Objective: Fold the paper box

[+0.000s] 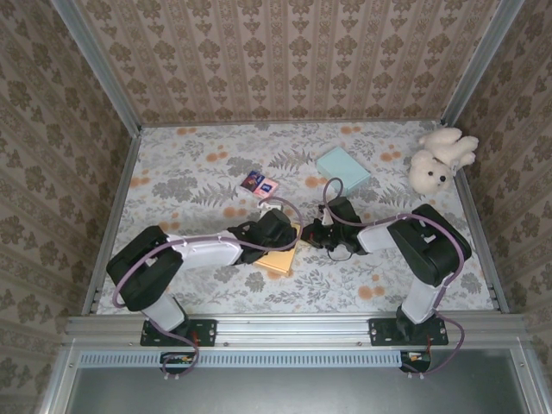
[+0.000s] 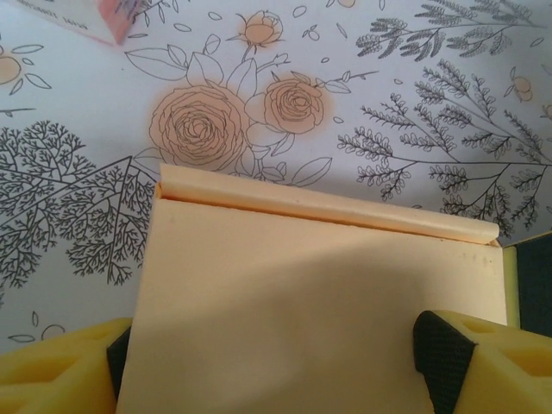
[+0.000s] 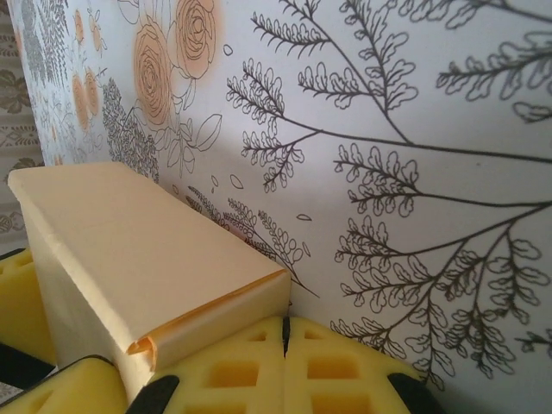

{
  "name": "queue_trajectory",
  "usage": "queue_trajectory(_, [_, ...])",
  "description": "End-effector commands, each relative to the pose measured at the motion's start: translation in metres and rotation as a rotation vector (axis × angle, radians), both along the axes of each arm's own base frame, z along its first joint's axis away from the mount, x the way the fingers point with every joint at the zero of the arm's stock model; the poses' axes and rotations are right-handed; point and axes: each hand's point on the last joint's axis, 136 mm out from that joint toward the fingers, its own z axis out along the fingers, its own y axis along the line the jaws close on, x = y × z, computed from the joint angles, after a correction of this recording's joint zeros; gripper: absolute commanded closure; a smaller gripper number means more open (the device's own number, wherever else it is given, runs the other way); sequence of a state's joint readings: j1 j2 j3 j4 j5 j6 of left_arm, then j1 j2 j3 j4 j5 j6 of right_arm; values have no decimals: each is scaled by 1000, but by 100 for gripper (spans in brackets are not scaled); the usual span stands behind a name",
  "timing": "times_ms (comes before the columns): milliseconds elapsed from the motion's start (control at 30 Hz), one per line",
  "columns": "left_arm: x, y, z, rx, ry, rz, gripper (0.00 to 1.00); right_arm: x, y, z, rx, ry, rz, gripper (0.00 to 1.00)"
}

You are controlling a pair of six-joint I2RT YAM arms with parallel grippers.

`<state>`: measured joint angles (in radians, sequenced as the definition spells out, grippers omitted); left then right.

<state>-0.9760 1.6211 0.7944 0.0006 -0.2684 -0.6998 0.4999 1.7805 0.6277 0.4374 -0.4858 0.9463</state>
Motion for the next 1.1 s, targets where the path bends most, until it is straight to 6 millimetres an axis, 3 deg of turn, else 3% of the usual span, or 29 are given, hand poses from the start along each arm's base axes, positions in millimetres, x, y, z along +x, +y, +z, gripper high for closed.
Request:
queue_trajectory(0, [-75,-125,33,-352,129,-435,20,-9,-24,-60,-233,20,-7,100])
queue_trajectory(233, [-60,-103,31,-333,123,-361,19,-11,-26,-58,-230,9,-6,100])
queue_trajectory(433, [-35,-57,36,-305,81,-228,13,-13,-27,-51,-217,-8,-11,100])
queue_trajectory(667, [-11,10,54,-296,19,-39,4,-14,-27,-25,-194,-60,-5,100])
queue_trajectory(900, [-25,78,56,-286,-19,150,1,-34,-38,9,-225,-121,34,100])
queue_trajectory(1067, [-55,98,37,-324,54,193,2,-70,-41,29,-262,-149,100,100])
